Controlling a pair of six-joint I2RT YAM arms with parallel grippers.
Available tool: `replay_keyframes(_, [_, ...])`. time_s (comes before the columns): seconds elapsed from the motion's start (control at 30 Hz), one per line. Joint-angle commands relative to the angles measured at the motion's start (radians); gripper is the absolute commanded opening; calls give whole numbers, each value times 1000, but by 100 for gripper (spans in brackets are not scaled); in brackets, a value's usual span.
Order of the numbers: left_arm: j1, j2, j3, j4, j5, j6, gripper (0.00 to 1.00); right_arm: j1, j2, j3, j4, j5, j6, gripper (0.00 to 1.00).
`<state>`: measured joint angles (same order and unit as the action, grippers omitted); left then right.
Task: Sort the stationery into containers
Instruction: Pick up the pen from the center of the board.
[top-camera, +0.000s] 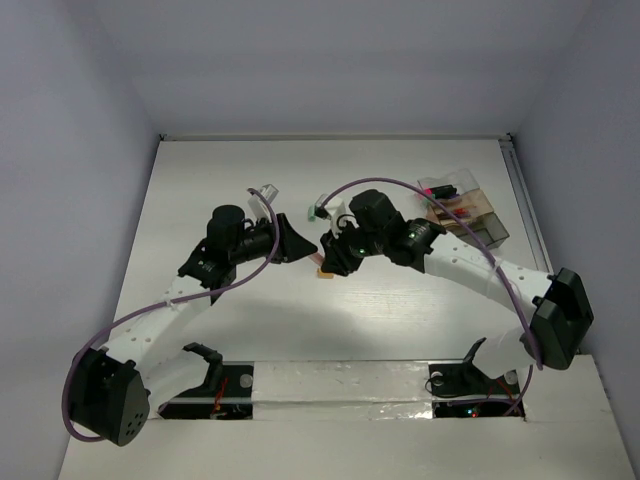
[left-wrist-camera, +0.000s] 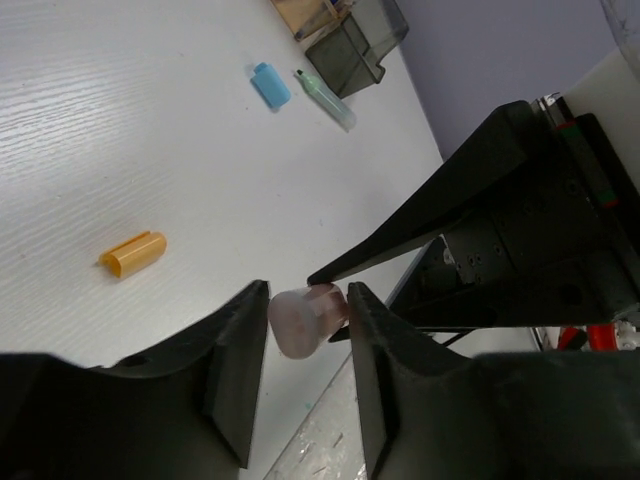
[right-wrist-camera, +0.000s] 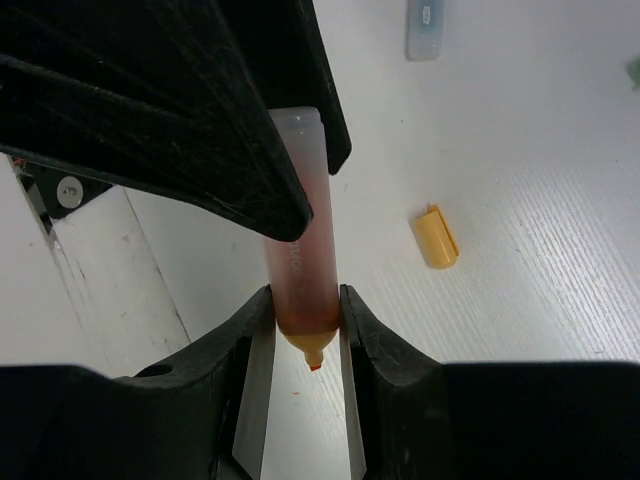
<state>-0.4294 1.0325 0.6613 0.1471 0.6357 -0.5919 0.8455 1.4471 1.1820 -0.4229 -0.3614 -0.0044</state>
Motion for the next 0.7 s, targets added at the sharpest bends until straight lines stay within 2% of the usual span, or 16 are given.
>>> replay_keyframes(0.0, [6, 1, -12, 84, 51, -22, 30, 26, 4, 57, 30, 15, -68, 15])
replay_keyframes(0.07, [6, 8, -20, 110, 74, -34, 25, 35, 6, 60, 21, 22, -91, 14])
replay_keyframes(0.1, [6, 11, -25, 118, 81, -39, 17, 35, 9, 67, 9, 44, -97, 14])
replay_keyframes(0.2, [6, 12, -25, 126, 88, -45, 0, 44, 10, 71, -4, 84, -117, 14])
replay_keyframes(0.37, [6, -5, -12, 105, 101, -33, 0, 44, -17, 42, 50, 145, -118, 13])
replay_keyframes(0.47, [26, -37, -17, 111, 75, -31, 0, 44, -48, 19, 107, 212, -88, 35])
replay_keyframes(0.5, [38, -66, -22, 120, 67, -45, 0, 44, -57, 12, 131, 243, -77, 59])
replay_keyframes(0.53, [38, -81, -29, 130, 55, -55, 0, 44, -69, 4, 150, 252, -63, 70])
replay_keyframes(0.63, [50, -152, -43, 163, -8, -86, 0, 44, -138, -48, 237, 243, -7, 94])
replay_keyframes(0.67, [60, -169, -46, 178, -46, -92, 0, 35, -160, -68, 263, 234, 39, 97])
